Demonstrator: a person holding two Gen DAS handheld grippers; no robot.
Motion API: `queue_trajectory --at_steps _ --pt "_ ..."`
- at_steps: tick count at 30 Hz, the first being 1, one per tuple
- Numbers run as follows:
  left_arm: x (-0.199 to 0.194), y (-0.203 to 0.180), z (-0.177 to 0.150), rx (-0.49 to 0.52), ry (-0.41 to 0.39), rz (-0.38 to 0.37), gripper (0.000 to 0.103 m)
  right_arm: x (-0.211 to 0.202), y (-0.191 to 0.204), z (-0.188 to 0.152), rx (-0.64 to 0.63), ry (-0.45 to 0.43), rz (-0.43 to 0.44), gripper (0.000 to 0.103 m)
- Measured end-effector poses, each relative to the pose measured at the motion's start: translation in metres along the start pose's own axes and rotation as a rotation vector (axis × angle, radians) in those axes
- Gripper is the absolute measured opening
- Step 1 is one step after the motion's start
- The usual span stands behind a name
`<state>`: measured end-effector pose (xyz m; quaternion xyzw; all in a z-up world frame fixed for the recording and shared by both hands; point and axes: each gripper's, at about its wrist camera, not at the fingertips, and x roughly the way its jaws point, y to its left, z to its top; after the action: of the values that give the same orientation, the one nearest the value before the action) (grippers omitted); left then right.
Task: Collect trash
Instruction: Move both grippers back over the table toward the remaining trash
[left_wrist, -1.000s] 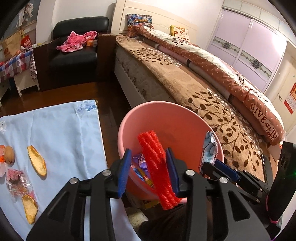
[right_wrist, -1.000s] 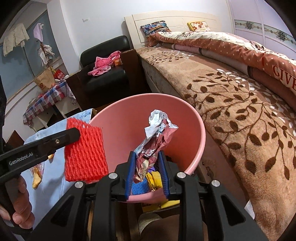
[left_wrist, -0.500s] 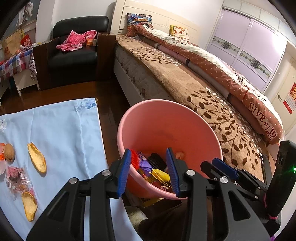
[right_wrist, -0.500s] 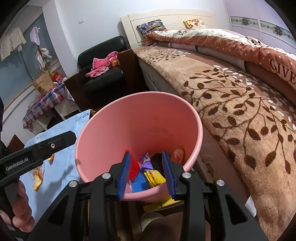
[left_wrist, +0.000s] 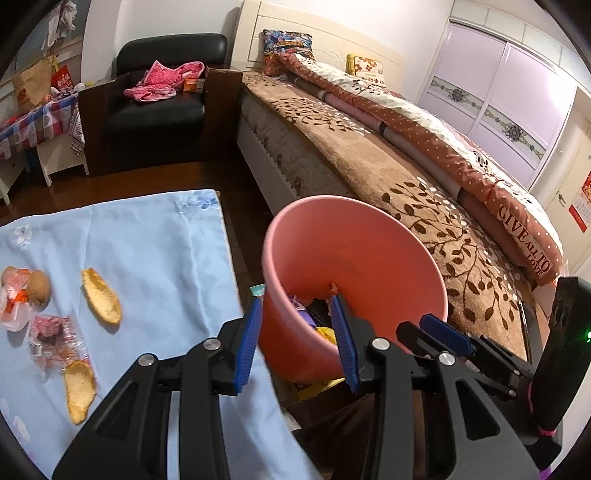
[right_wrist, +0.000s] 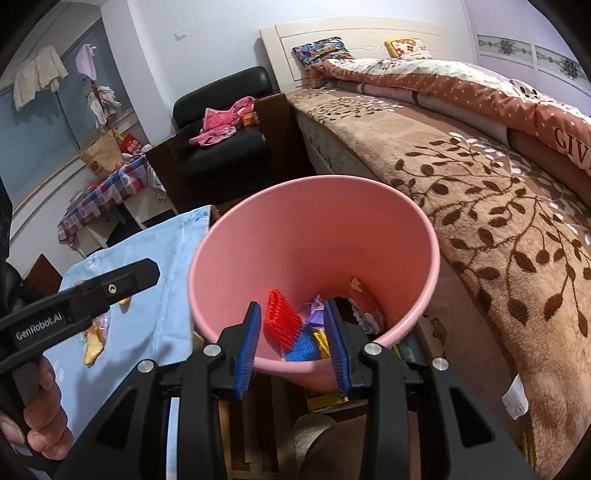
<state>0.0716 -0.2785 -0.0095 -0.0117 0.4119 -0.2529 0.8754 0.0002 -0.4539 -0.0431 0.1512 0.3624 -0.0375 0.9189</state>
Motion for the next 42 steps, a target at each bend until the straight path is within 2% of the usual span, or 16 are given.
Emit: queue_trajectory --at_steps 20,42 --pt "-0.050 0.066 -0.030 -0.074 -0.036 0.106 0.039 0.000 0.080 -0.016 -0.135 0.050 0.100 0.035" --pt "-0.087 0.143 -0.061 -0.199 -0.053 0.154 0.039 0.006 0.146 -0.031 -0.235 0.087 0.119 0.035"
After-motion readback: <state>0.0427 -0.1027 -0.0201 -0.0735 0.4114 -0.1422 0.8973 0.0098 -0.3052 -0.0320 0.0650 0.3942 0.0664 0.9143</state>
